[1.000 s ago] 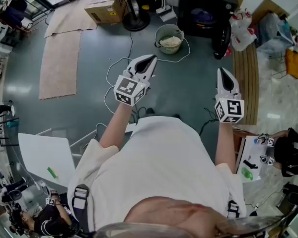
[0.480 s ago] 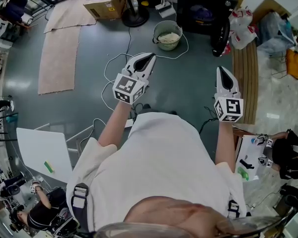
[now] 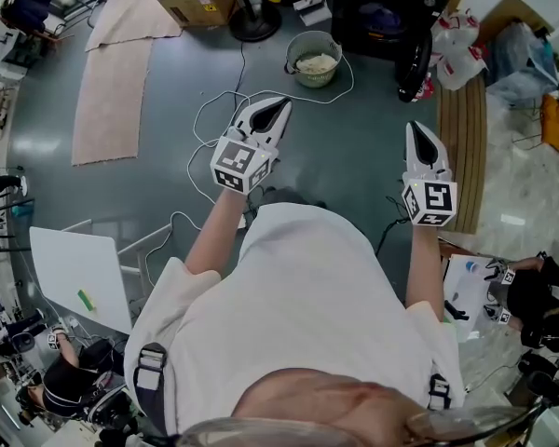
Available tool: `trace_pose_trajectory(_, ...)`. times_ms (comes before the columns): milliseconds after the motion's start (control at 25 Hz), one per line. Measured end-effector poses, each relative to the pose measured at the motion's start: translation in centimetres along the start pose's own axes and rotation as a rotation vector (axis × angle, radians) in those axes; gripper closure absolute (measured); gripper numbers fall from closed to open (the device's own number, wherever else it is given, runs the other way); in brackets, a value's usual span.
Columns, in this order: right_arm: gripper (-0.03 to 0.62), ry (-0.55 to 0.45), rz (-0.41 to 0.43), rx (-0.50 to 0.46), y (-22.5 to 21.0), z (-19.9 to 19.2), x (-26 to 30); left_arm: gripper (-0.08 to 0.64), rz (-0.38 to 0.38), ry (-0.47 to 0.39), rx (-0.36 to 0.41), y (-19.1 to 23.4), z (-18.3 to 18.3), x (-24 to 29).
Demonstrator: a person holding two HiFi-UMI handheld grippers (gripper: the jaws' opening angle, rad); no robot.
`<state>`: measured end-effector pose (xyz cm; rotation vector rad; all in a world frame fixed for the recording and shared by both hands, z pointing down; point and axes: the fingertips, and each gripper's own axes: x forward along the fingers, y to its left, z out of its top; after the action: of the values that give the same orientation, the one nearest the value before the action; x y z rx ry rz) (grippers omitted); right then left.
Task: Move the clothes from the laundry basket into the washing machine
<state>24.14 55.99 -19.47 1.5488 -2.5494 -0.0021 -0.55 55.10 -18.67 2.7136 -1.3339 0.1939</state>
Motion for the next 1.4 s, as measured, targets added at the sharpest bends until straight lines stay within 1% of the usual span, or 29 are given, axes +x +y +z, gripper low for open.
trace_pose_trajectory(200,0.581,0.010,0.001,0.011,-0.9,-0.5,0.4,0.554,0.007,0.012,-0.009,0.0,-0.3,0.7)
trace_pose_trajectory(400,0.581,0.019,0.009,0.013,-1.0,-0.9,1.3,0.555,0.013,0.013,-0.015,0.9,-0.4,1.5)
trace_pose_trajectory(680,0.581,0.020,0.002,-0.001,-1.4,-1.7,4.0,0.555,-0.009,0.003,-0.011,2.9,-0.9,3.8)
trace_pose_trajectory(1040,0.581,0.027,-0.025,-0.009,-2.6,-0.7,11.0,0.554,-0.041,-0.007,-0.007,9.2,0.5,8.9)
trace_pose_trajectory(1400,0.581,0.052,-0.047,-0.006,-3.5,0.7,19.4,0.554,-0.072,0.007,-0.015,16.6,1.9,14.0)
